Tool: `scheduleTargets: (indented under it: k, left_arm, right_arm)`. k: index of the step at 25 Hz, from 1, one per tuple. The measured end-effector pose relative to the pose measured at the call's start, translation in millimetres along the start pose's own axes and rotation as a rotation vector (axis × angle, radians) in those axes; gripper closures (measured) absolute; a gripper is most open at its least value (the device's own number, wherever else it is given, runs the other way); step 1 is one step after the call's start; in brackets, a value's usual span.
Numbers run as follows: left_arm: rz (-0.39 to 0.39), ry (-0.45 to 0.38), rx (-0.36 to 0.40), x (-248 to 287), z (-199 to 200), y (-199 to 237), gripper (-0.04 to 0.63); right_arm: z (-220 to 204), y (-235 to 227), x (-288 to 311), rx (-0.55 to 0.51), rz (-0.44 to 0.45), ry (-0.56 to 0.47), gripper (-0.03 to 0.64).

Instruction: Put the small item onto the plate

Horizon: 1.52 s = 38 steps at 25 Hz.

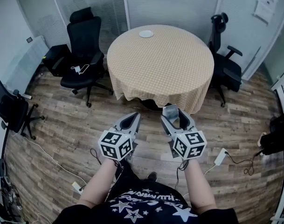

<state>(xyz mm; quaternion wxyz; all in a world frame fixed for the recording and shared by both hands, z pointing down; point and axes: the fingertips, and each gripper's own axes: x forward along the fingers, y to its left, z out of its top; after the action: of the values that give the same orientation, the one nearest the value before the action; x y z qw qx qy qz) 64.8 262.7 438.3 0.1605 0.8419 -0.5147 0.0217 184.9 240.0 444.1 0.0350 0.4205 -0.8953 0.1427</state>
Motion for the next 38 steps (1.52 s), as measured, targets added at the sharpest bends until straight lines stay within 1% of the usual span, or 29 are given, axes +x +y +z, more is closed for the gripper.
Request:
scheduleTargets:
  k: [3,8,13,16,19,22,26,31,34,36,38]
  left_arm:
    - [-0.006,0.003,-0.008,2.0,-0.3,-3.1,0.588]
    - [-0.015,-0.002,0.003,6.5,3.6,-7.5,0.588]
    - [-0.019,0.004,0.005,10.5,3.3,-4.8,0.588]
    - [-0.014,0.007,-0.002,10.3,3.9,1.9,0.587]
    - [-0.009,0.003,-0.009,9.9,8.5,12.0,0.588]
    - [-0.009,0.0,-0.005,10.5,12.6,26.7,0.588]
    - [-0.032,-0.002,-0.003,17.4,18.5,50.6,0.588]
    - [-0.093,0.046,-0.01,35.4,16.0,78.2,0.588]
    - [-0.117,0.043,-0.009,48.3,27.7,105.5,0.588]
    - [-0.13,0.037,-0.018,56.5,36.2,125.8,0.588]
    - [-0.144,0.036,-0.007,61.2,44.4,144.9,0.588]
  right_arm:
    - [0.8,2.7,-0.7,-0.011,0.0,0.001,0.298]
    - [1.2,2.1,-0.7,-0.006,0.009,0.002,0.298]
    - [-2.1,-4.1,3.4,0.001,-0.009,0.017,0.298]
    - [-3.3,-6.0,8.6,0.037,-0.01,0.016,0.298]
    - [-1.1,-9.7,16.3,0.115,-0.013,-0.007,0.298]
    - [-1.3,-13.6,28.0,0.167,-0.032,-0.012,0.298]
    - [-1.2,-13.4,45.9,0.159,-0.06,0.007,0.297]
    - [0.7,-18.4,73.6,0.154,-0.107,0.035,0.296]
    - [9.0,-18.7,101.3,0.142,-0.129,0.032,0.298]
    - [13.8,-19.8,120.9,0.15,-0.155,0.02,0.298]
    - [16.9,-19.1,139.8,0.16,-0.18,0.013,0.296]
